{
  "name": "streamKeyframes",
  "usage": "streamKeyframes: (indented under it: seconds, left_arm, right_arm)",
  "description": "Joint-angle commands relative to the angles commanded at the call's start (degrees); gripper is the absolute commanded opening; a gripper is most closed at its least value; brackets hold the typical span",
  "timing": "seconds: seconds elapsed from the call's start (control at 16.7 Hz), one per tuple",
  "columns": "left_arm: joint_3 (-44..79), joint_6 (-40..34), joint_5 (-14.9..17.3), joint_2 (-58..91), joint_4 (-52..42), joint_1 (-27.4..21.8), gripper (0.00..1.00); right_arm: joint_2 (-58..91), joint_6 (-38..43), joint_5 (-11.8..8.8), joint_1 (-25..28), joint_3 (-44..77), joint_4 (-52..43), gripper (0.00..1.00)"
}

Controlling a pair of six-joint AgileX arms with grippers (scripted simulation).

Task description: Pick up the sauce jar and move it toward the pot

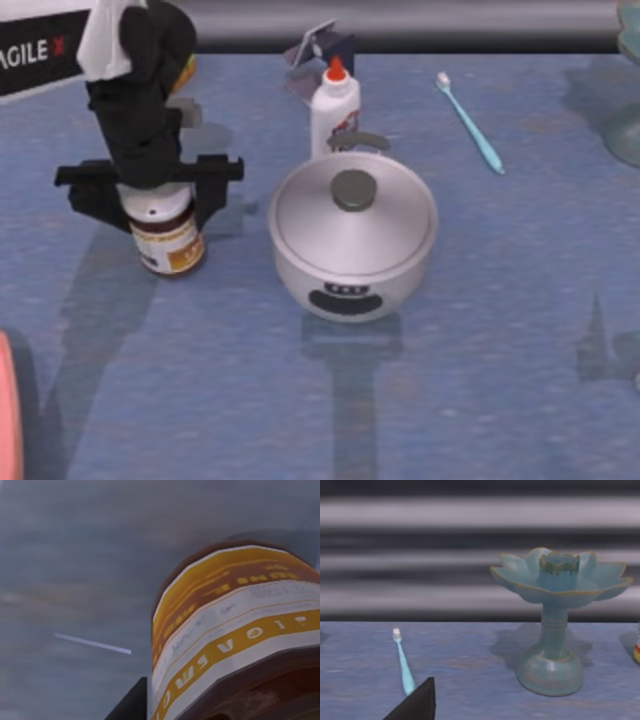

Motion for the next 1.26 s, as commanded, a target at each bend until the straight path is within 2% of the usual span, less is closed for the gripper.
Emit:
streamKeyframes:
  seconds: [0.12,0.9,1.26]
  left_arm:
    - [0.00,0.00,0.00,0.00,0.00,0.00,0.00]
    - [0.00,0.00,0.00,0.00,0.00,0.00,0.98]
    - [0.00,0.00,0.00,0.00,0.00,0.00,1.00]
  right_arm:
    - [0.00,0.00,0.00,0.00,0.00,0.00,1.00]
    - [0.00,0.00,0.00,0.00,0.00,0.00,1.00]
    - [0.00,0.00,0.00,0.00,0.00,0.00,1.00]
